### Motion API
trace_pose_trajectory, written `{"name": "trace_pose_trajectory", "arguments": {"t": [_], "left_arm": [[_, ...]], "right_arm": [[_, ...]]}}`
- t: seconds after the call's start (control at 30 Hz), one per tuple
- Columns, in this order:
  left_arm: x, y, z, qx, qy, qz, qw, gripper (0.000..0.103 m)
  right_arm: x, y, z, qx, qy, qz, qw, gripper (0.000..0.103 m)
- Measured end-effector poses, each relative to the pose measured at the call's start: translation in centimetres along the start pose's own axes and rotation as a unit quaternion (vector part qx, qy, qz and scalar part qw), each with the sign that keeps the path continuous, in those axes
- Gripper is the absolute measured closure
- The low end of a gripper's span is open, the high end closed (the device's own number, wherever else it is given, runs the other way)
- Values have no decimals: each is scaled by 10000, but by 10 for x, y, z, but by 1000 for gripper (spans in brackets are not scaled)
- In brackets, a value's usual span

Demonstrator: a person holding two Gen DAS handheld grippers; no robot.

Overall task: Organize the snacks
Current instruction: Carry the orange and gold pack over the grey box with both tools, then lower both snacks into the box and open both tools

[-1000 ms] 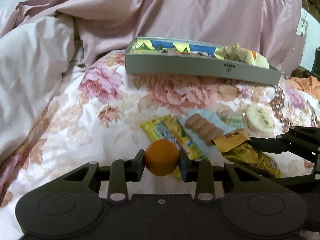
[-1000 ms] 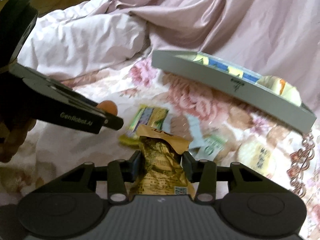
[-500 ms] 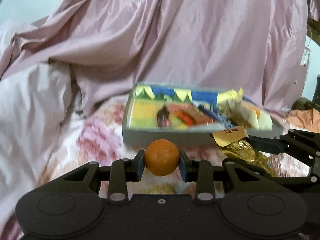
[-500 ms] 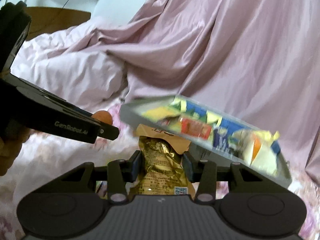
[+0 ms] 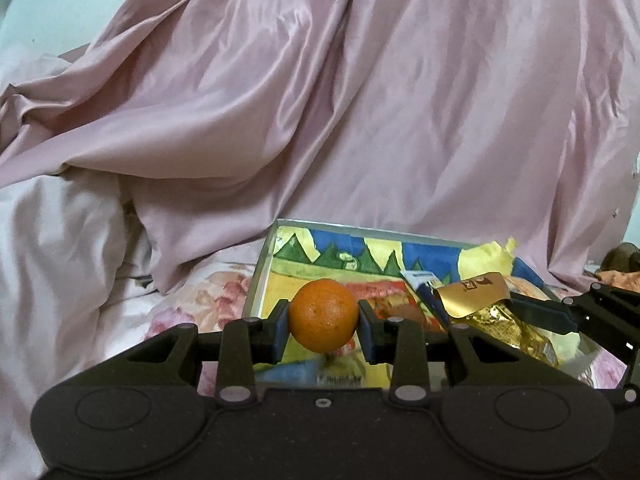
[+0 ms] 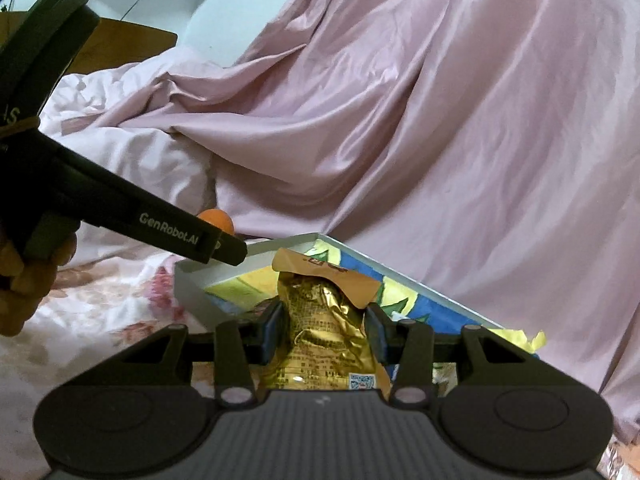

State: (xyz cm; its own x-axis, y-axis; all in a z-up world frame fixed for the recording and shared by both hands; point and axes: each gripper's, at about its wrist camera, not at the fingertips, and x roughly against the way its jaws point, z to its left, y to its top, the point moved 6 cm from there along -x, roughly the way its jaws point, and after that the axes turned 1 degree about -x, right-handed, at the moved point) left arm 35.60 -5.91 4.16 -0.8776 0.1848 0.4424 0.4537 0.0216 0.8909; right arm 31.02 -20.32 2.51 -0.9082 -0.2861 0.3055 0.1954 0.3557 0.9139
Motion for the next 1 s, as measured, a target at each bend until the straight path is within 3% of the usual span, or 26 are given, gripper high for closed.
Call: {"name": "trace_pose_trajectory", "arguments": {"t": [0.43, 1.0], "left_arm": [[-48, 3, 1, -3, 54, 51, 10000, 66], [-66, -9, -1, 10, 67, 195, 9998, 66]], "right_arm": [[-53, -3, -27, -170, -171, 17, 9997, 54], [-81, -12, -28, -159, -180, 137, 9996, 54]]}}
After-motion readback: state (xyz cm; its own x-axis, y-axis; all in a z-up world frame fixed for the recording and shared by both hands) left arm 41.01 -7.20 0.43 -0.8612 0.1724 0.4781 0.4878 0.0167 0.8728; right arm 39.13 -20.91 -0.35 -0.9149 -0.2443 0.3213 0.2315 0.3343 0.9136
